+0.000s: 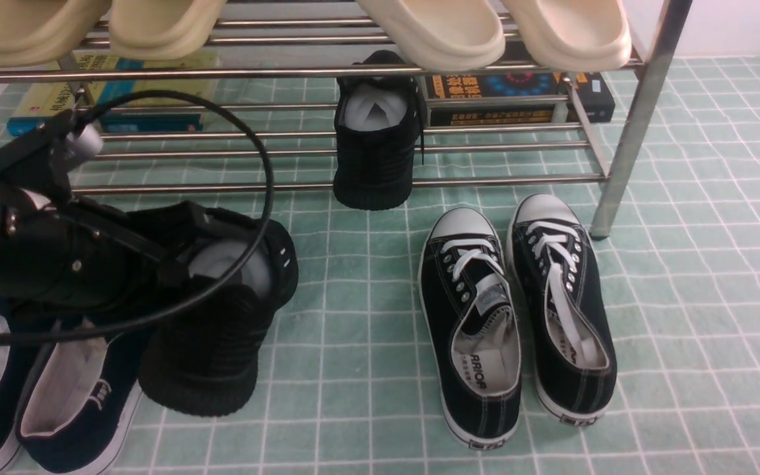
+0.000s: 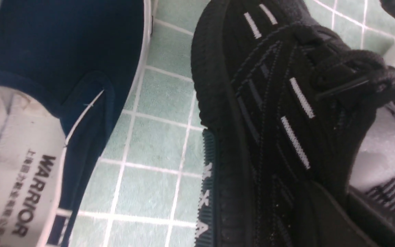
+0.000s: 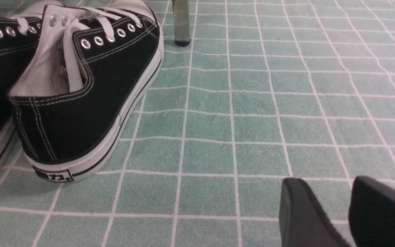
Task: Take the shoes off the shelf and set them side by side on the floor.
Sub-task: 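Set the held shoe down on the floor in front of the rack with the left gripper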
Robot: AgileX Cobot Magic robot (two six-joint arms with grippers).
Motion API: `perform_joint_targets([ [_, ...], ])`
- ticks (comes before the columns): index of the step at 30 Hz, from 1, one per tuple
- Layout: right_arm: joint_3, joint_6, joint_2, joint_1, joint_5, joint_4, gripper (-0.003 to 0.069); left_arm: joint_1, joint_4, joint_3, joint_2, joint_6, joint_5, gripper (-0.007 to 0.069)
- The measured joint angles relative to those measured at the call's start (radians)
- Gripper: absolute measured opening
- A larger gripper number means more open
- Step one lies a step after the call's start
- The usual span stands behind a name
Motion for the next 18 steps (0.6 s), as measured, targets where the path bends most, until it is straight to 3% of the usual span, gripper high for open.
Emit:
perform_joint_targets([
  [12,0.0,0.0,0.0,0.0,0.0,0.0,0.0237,0.0,-0.033,0.085,0.053,0.042,-0.083,0.0049],
  [18,0.0,0.0,0.0,0.0,0.0,0.0,0.0237,0.0,-0.027,0.084,0.068,0.049,-0.042,0.0221],
])
